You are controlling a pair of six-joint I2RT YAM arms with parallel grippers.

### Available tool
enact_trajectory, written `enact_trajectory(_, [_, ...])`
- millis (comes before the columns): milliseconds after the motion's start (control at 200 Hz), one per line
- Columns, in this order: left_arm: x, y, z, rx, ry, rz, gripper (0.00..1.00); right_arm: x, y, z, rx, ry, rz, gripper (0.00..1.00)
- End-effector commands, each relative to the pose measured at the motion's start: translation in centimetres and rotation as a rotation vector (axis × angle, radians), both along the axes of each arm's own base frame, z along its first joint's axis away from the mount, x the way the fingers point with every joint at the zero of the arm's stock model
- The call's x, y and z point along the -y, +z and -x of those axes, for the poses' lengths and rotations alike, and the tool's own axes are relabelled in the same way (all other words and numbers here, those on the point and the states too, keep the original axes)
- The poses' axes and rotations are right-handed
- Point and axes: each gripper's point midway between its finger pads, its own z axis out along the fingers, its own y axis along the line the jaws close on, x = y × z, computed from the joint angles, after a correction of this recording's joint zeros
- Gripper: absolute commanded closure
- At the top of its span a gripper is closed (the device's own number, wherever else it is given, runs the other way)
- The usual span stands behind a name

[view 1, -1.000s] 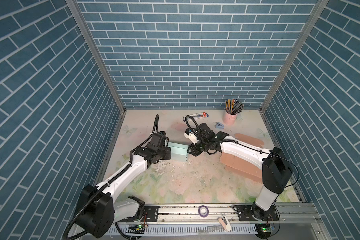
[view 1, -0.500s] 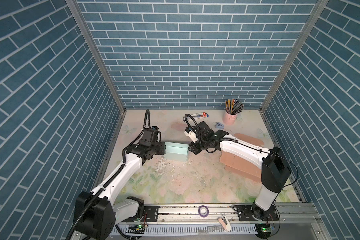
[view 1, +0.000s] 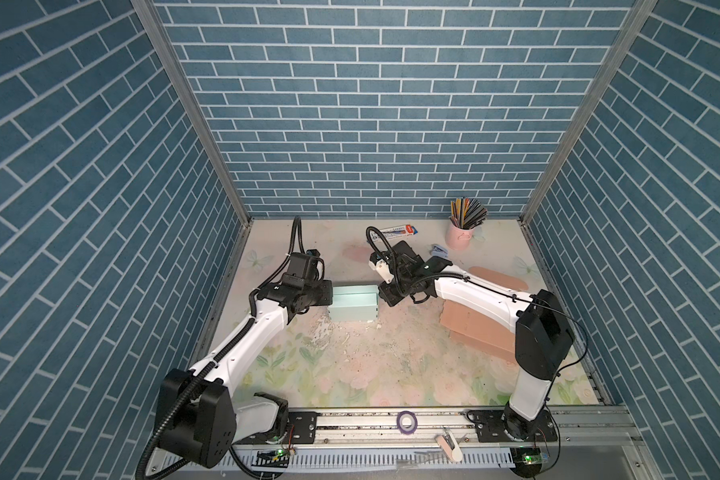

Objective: Fold the paper box

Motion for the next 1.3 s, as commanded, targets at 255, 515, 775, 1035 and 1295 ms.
enact_trajectory(255, [-0.3, -0.2, 0.3, 0.001, 0.012, 0.001, 0.81, -0.8, 1.3, -0.2, 0.006, 0.032, -0.038, 0.79])
enact_trajectory(515, [-0.1, -0.1, 0.3, 0.004, 0.008, 0.009, 0.89, -1.1, 1.3, 0.0, -0.008, 0.030, -0.056, 0.80])
enact_trajectory(775, [-0.1, -0.2, 0.6, 0.005, 0.006, 0.009, 0.96, -1.5, 1.2, -0.1, -0.013, 0.030, -0.066, 0.85])
enact_trajectory(1035, [0.1, -0.2, 0.6, 0.007, 0.001, 0.010, 0.97, -1.5, 1.1, -0.4, -0.012, 0.018, -0.063, 0.89])
enact_trajectory(1295, [0.4, 0.0, 0.7, 0.010, -0.006, 0.012, 0.98, -1.9, 1.2, -1.0, -0.010, -0.008, -0.060, 0.88])
